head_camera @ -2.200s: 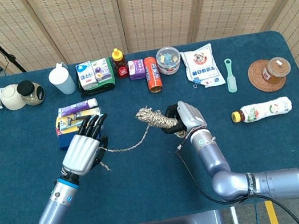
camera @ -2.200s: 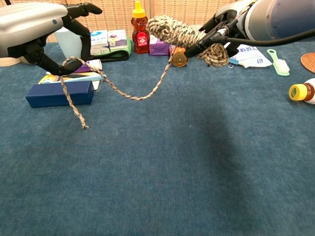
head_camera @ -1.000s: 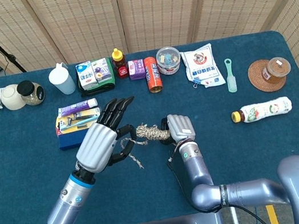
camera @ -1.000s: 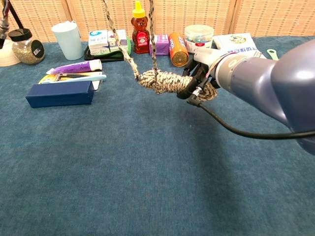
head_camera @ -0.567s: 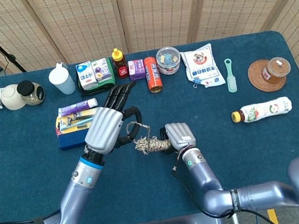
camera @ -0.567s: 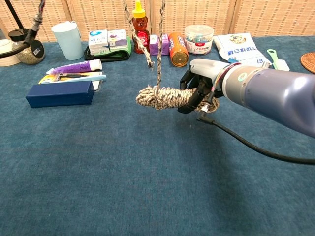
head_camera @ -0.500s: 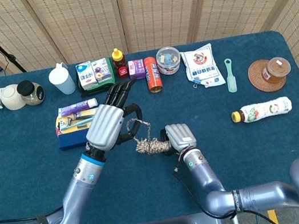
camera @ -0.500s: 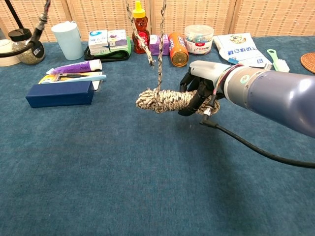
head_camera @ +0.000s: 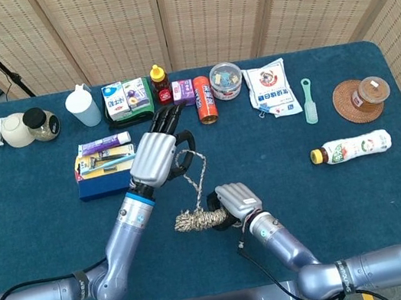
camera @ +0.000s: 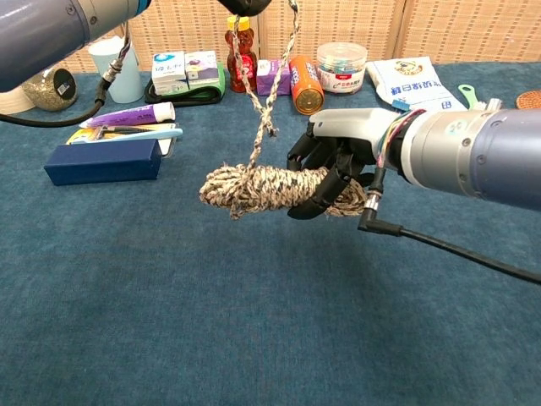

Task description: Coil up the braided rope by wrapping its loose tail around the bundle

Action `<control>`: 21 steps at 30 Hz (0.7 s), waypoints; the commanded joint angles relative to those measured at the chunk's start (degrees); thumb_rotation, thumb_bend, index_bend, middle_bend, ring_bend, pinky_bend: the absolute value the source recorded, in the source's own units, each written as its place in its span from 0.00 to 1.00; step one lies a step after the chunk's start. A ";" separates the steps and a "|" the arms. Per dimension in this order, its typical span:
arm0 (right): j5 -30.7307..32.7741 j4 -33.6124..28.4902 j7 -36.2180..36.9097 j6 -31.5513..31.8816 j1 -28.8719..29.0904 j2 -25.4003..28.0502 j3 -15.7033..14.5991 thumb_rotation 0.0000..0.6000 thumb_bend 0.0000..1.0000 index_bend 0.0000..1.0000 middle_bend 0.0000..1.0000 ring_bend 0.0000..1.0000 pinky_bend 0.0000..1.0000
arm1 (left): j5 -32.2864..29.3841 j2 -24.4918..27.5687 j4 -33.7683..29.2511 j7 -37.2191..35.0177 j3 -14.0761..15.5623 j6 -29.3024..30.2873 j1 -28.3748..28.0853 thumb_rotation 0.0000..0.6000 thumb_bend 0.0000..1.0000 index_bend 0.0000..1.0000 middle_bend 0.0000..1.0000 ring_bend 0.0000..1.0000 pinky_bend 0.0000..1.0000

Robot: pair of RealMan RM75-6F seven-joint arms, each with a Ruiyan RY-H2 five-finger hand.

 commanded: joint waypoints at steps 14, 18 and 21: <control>8.45 -7.92 13.50 -5.77 0.43 9.16 8.12 1.00 0.74 0.73 0.77 0.69 0.94 | -0.46 -3.72 12.40 -1.91 3.95 -1.36 0.22 1.00 0.43 0.59 0.00 0.00 0.00; 10.83 -8.77 15.68 -5.86 1.11 10.81 9.59 1.00 0.74 0.73 0.77 0.69 0.94 | 0.39 -4.70 15.04 -2.85 5.17 -1.98 0.52 1.00 0.43 0.59 0.00 0.00 0.00; 12.11 -8.56 17.27 -5.23 1.59 11.61 10.53 1.00 0.74 0.73 0.77 0.69 0.94 | 1.38 -5.14 17.30 -3.11 6.26 -2.06 0.97 1.00 0.43 0.59 0.00 0.00 0.00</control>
